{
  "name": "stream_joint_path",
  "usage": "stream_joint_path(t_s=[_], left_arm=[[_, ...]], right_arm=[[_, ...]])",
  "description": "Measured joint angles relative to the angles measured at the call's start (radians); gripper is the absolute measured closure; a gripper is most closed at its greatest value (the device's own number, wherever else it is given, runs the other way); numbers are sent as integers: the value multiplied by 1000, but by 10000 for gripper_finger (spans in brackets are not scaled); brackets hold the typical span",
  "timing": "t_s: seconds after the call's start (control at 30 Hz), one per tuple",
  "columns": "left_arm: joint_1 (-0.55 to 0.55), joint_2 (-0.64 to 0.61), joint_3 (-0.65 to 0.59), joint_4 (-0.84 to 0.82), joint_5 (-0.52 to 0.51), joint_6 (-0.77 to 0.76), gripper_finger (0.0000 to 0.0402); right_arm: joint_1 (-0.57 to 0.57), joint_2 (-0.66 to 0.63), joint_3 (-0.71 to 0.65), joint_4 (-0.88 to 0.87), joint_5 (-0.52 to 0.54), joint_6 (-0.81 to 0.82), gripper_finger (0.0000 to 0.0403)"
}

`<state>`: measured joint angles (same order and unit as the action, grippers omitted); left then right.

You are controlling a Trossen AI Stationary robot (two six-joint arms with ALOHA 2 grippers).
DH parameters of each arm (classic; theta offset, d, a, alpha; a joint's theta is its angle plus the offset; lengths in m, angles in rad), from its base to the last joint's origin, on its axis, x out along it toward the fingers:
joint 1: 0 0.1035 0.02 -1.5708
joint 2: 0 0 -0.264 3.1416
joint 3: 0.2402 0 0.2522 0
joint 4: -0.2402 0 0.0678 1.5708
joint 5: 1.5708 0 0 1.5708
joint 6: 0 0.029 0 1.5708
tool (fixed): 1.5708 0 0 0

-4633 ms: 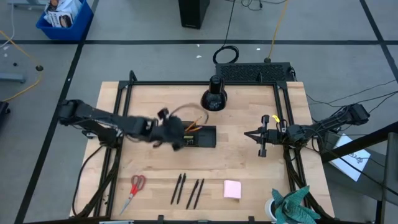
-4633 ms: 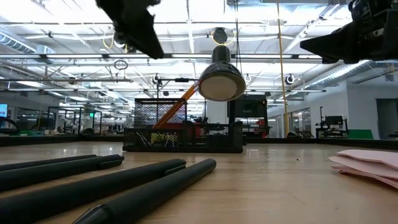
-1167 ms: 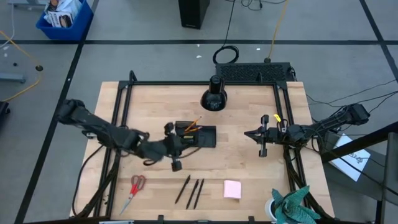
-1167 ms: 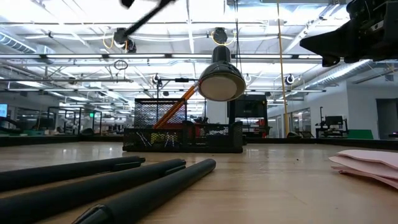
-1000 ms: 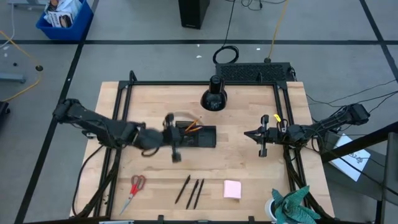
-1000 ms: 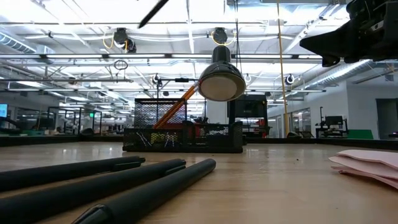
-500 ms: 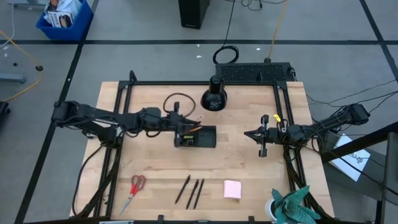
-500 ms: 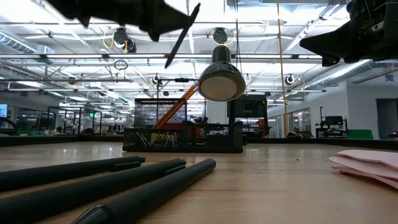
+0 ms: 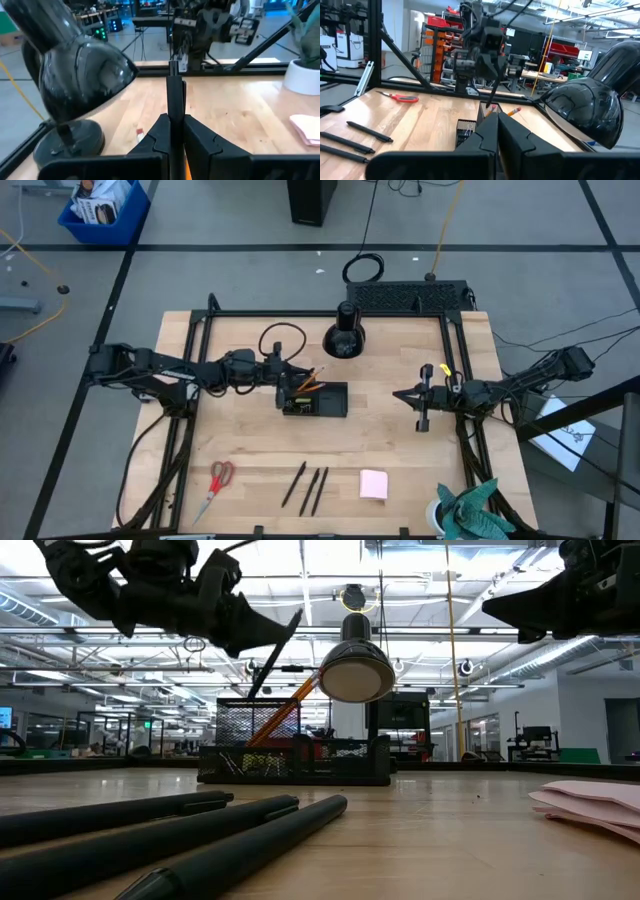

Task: Pick and place office supplies into organizer
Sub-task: Put the pen into the desk organizer

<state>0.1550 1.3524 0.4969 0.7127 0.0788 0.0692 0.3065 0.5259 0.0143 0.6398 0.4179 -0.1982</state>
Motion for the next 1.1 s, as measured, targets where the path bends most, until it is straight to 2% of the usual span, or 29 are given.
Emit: stream_joint_path(t_s=[0.27, 0.67, 1.1], left_arm=[[53, 108, -7, 75, 56, -35, 371], [60, 266, -7, 136, 54, -53, 371], [60, 282, -4, 153, 52, -118, 360]], right_arm=[[0, 0, 0, 31, 0, -5, 399], [0, 0, 0, 30, 0, -8, 399], [0, 0, 0, 29, 0, -8, 399]])
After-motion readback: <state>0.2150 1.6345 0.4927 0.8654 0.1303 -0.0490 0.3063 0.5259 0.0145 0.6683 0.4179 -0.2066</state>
